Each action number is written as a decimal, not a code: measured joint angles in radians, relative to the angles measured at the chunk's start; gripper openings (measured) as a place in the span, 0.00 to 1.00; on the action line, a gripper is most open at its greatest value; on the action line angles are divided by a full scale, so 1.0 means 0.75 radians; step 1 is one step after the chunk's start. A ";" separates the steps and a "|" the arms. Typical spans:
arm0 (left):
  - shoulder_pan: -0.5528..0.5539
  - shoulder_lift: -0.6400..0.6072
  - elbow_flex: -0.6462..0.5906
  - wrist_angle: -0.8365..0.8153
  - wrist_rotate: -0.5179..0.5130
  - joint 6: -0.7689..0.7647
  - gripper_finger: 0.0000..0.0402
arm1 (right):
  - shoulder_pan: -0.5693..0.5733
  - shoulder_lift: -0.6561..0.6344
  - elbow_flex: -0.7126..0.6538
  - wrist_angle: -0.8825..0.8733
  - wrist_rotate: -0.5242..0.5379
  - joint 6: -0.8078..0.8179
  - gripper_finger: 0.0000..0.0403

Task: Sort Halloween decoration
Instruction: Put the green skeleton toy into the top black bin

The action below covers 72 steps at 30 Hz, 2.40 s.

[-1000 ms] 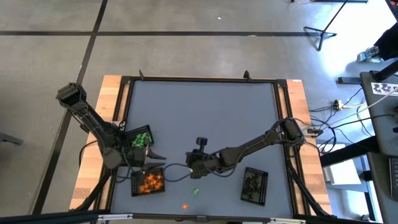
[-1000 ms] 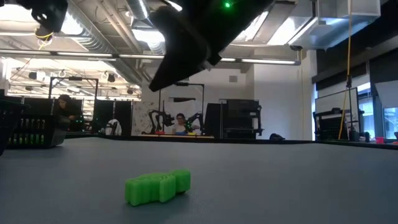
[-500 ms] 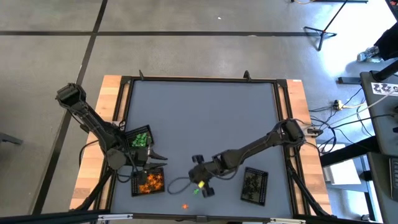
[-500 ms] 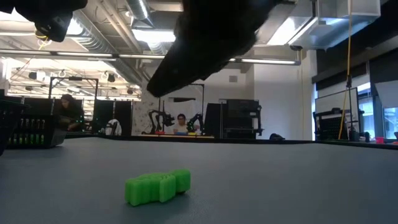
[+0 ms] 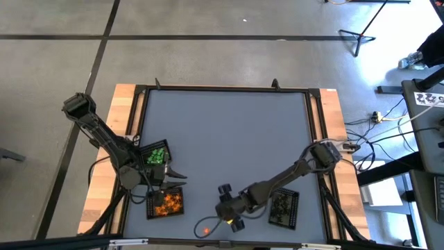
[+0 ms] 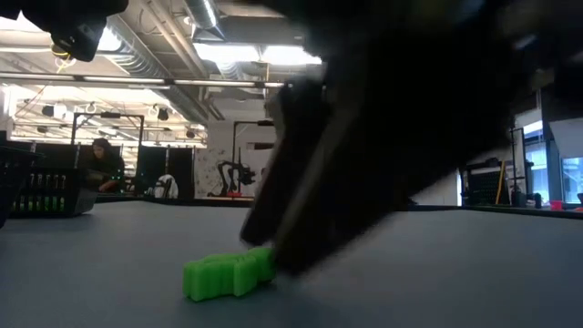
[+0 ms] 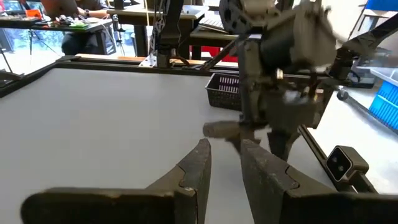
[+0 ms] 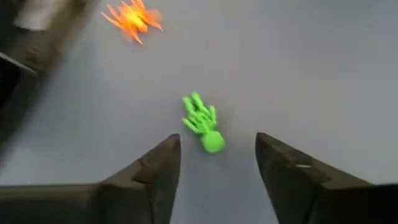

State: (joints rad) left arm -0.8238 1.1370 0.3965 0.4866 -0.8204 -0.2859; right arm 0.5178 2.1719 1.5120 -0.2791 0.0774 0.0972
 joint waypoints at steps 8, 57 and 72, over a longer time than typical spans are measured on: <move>0.000 0.000 0.000 0.001 -0.001 0.000 0.20 | -0.002 0.045 0.003 0.004 0.059 0.004 0.45; 0.063 0.000 0.001 -0.047 -0.035 -0.313 0.20 | -0.105 0.100 -0.001 0.239 0.080 0.064 0.39; 0.063 0.000 0.001 -0.061 -0.035 -0.316 0.20 | -0.113 0.097 0.001 0.223 0.122 0.074 0.06</move>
State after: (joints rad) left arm -0.7765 1.1370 0.3973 0.4412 -0.8465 -0.5231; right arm 0.4331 2.2446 1.5124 -0.1117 0.1689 0.1524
